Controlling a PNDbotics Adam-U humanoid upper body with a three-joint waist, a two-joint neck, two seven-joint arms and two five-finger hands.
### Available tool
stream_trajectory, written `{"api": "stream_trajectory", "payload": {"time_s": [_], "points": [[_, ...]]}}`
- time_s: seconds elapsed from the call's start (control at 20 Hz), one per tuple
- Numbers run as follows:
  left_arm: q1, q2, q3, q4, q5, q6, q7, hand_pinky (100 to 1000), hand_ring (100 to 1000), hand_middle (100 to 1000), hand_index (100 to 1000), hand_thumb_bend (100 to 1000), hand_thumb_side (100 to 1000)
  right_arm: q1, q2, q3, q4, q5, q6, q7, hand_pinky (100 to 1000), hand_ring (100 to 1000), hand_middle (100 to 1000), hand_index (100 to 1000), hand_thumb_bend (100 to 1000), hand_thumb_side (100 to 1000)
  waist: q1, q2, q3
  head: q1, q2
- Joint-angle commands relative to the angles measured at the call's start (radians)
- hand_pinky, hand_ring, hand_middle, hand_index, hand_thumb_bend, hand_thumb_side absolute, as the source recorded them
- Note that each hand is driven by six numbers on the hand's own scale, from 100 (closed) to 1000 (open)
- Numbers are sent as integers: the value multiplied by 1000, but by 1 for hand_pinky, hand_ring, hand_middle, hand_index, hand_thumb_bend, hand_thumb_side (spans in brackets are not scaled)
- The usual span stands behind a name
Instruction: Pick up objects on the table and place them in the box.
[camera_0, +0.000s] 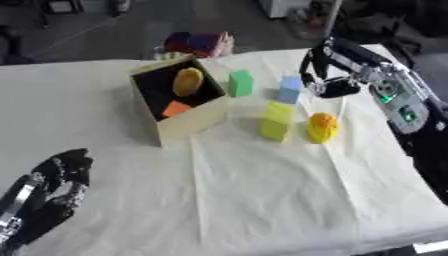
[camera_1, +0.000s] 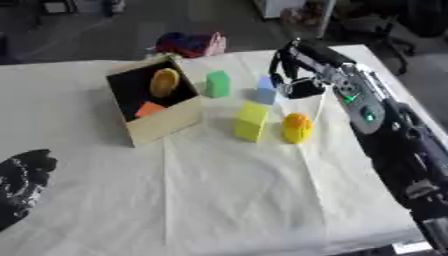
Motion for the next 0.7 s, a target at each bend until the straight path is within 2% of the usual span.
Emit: {"api": "stream_trajectory", "payload": {"time_s": [0.05, 0.15, 0.2, 0.25, 0.35, 0.45, 0.6, 0.7], "points": [[-6, 12, 6, -17, 0, -2, -1, 835, 811, 731, 873, 100, 463, -38, -13, 8, 0, 0, -5, 19, 563, 443, 385, 526, 100, 100, -9, -8, 1, -8, -3], [-6, 12, 6, -17, 0, -1, -1, 835, 811, 731, 874, 100, 465, -32, -16, 14, 14, 16, -8, 57, 676, 621, 612, 767, 100, 100, -11, -8, 3, -9, -3], [-6, 13, 7, -17, -1, -1, -1, 835, 811, 731, 874, 100, 466, -20, -21, 14, 16, 30, -13, 96, 762, 750, 775, 906, 100, 100, -12, -7, 4, -9, -3], [-5, 14, 7, -17, -1, -1, 0, 835, 811, 731, 874, 100, 467, -3, -30, 12, 11, 48, -22, 147, 828, 830, 866, 952, 100, 206, -14, -7, 5, -7, -3], [-3, 17, 9, -17, -2, 0, 1, 835, 811, 731, 873, 100, 470, 33, -50, -2, -19, 75, -41, 243, 908, 920, 945, 988, 100, 420, -19, -5, 3, -2, -3], [-3, 19, 10, -17, -3, 1, 2, 835, 811, 730, 873, 100, 471, 66, -71, -18, -54, 78, -52, 314, 943, 955, 978, 1000, 100, 555, -24, -4, 1, 0, -3], [-3, 20, 10, -18, -4, 1, 2, 835, 811, 731, 874, 100, 472, 105, -101, -33, -99, 57, -60, 384, 963, 975, 998, 1000, 100, 641, -29, -3, -4, 1, -3], [-2, 21, 10, -18, -5, 1, 1, 835, 811, 731, 874, 100, 470, 122, -117, -35, -115, 55, -60, 422, 969, 983, 1000, 1000, 100, 643, -29, -4, -6, 0, -3]]}}
